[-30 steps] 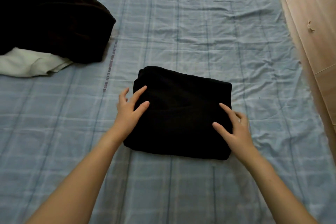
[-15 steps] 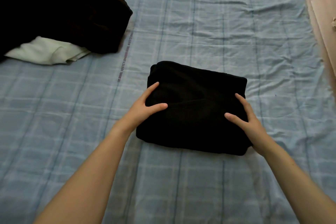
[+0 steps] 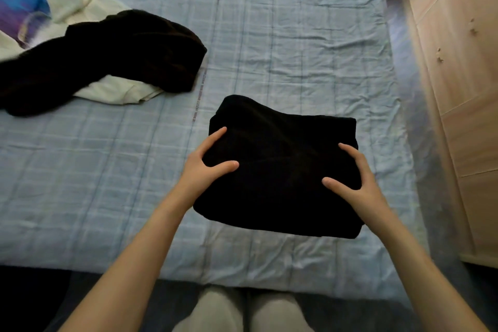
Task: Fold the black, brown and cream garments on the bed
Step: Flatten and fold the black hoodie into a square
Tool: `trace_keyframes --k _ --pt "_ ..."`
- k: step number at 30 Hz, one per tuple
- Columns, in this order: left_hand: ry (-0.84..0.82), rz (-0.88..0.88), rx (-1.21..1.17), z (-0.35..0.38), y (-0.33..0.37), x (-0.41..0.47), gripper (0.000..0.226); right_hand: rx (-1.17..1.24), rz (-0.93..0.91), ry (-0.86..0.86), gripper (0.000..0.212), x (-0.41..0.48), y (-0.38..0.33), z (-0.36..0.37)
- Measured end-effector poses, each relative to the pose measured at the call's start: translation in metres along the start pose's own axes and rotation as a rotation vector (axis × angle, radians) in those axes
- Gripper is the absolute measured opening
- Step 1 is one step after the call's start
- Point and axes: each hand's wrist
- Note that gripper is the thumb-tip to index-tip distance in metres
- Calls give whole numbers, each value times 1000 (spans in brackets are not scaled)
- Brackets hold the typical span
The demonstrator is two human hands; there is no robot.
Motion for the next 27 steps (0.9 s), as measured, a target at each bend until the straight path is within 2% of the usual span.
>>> trace_keyframes --k 7,14,19,27 --pt "-66 202 38 -22 96 -67 72 8 -88 196 80 -101 -85 -25" --pt "-290 339 53 3 144 -102 71 40 -115 448 75 -206 -99 -37" --pt "-466 432 69 70 166 -123 71 100 -96 662 73 -274 -87 -76" --pt "-683 499 98 258 198 -180 71 118 -56 897 70 -376 -31 -203"
Point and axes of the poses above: each hand's wrist, its own x-axis towards the middle knuckle, its own z-axis out of the palm, y = z × x, and after that the axes turned 2 degrees about y, right-handed
